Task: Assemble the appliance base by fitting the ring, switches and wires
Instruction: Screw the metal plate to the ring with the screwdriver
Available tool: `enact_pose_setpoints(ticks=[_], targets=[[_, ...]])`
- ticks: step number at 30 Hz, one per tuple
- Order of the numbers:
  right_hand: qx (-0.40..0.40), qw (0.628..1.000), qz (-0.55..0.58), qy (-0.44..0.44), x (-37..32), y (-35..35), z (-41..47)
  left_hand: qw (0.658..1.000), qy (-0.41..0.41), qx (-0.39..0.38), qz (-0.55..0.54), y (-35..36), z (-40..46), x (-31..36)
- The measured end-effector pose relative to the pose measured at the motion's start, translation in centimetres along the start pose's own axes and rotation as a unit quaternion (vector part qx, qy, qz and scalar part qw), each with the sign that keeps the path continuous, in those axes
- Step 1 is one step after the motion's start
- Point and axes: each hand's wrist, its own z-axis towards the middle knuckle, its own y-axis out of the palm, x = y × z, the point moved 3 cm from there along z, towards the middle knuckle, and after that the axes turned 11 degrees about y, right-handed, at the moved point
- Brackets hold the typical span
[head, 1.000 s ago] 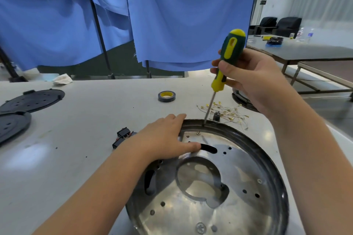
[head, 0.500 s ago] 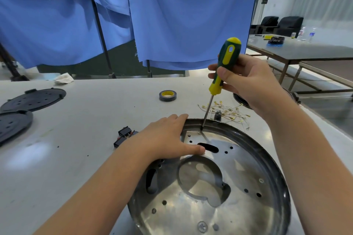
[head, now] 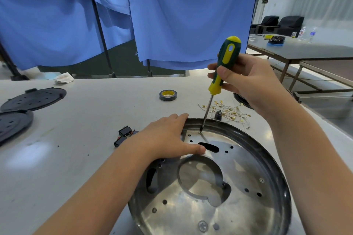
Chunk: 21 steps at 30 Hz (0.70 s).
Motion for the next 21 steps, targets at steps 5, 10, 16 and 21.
enact_pose_setpoints(ticks=[5, 10, 16, 21], targets=[[-0.007, 1.000, -0.010, 0.002, -0.03, 0.15, -0.07, 1.000, -0.001, -0.001, 0.005, 0.00, -0.08, 0.09], [-0.012, 1.000, -0.014, -0.003, -0.22, 0.30, -0.21, 1.000, -0.001, -0.003, 0.003, -0.09, -0.16, 0.19], [-0.005, 1.000, -0.012, -0.010, -0.40, 0.23, -0.22, 1.000, 0.001, 0.001, 0.002, -0.24, -0.35, 0.42], [-0.006, 1.000, -0.012, -0.010, -0.37, 0.22, -0.19, 1.000, 0.000, 0.000, 0.003, -0.35, -0.44, 0.60]])
